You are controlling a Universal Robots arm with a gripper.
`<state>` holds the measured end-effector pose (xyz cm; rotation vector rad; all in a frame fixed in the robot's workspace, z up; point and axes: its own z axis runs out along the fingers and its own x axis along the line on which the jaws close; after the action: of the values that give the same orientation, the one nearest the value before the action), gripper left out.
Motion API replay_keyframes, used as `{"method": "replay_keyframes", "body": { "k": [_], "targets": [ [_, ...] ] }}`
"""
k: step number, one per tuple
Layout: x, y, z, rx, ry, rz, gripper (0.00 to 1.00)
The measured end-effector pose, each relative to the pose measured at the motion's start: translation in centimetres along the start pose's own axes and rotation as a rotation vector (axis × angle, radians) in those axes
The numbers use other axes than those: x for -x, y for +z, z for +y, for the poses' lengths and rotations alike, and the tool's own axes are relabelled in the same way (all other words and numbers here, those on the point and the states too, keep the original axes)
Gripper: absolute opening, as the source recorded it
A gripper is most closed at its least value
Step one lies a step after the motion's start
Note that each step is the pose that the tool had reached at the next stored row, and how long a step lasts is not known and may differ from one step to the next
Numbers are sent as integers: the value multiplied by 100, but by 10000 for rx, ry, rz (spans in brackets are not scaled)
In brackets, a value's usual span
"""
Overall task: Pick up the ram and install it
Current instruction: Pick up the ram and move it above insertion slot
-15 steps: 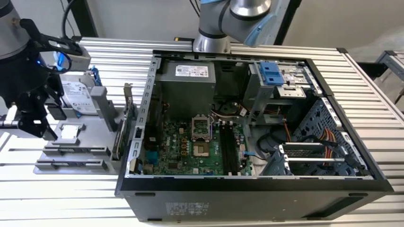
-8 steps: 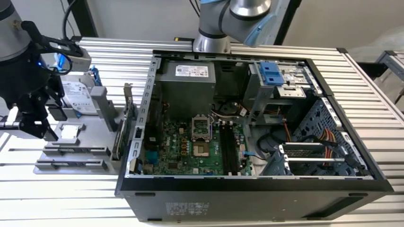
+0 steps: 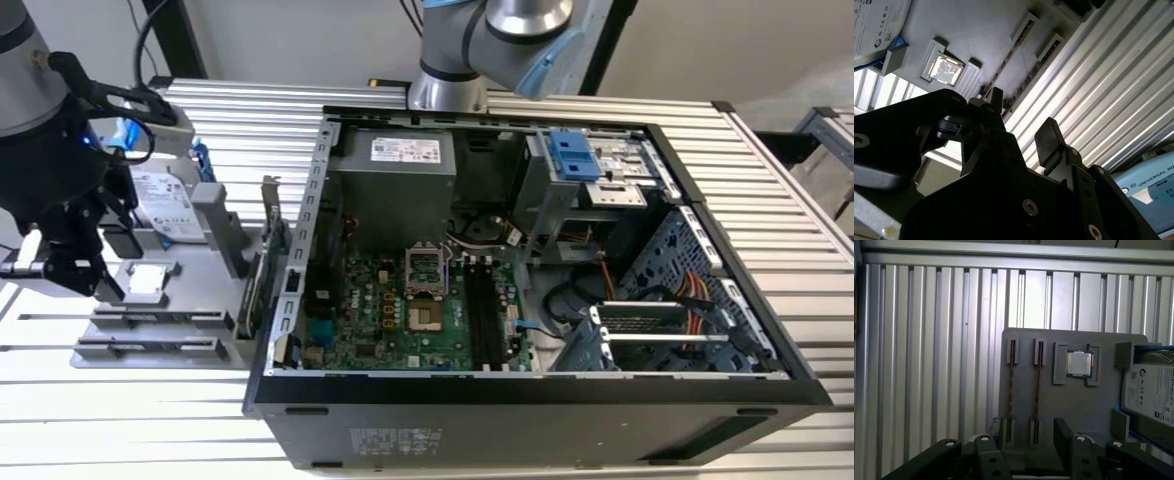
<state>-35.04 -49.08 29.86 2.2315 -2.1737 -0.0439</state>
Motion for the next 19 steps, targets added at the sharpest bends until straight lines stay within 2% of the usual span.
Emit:
{"method": "replay_keyframes", "body": {
  "k": [19],
  "targets": [
    [-10,50,-3,2,-2,-1,100]
  ]
}}
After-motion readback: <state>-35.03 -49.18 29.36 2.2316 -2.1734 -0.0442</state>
